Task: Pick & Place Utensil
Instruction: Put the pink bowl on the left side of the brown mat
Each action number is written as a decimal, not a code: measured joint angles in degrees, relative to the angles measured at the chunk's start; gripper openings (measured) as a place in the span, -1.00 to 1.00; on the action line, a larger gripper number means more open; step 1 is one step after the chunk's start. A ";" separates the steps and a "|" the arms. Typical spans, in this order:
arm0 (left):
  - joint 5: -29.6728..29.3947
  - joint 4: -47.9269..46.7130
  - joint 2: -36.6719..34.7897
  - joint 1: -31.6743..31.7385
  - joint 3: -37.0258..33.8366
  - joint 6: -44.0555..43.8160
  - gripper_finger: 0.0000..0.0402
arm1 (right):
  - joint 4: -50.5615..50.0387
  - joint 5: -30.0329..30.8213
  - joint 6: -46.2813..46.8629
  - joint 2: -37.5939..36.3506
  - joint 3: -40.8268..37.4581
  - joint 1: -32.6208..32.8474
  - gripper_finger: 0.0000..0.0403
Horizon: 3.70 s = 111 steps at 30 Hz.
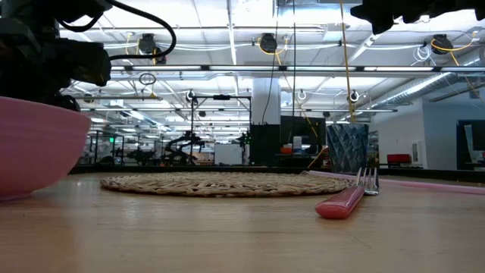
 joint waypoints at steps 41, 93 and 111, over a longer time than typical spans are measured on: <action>3.17 0.48 0.00 0.17 0.00 0.86 -0.93 | 0.01 0.00 0.00 -0.02 0.00 0.02 -0.21; 3.15 0.70 0.00 0.17 0.04 0.84 -0.84 | 0.00 0.00 0.20 -0.01 0.00 0.00 -0.21; 2.30 0.76 0.00 0.15 0.04 4.17 -0.88 | 0.02 0.00 0.20 -0.02 0.00 0.02 -0.21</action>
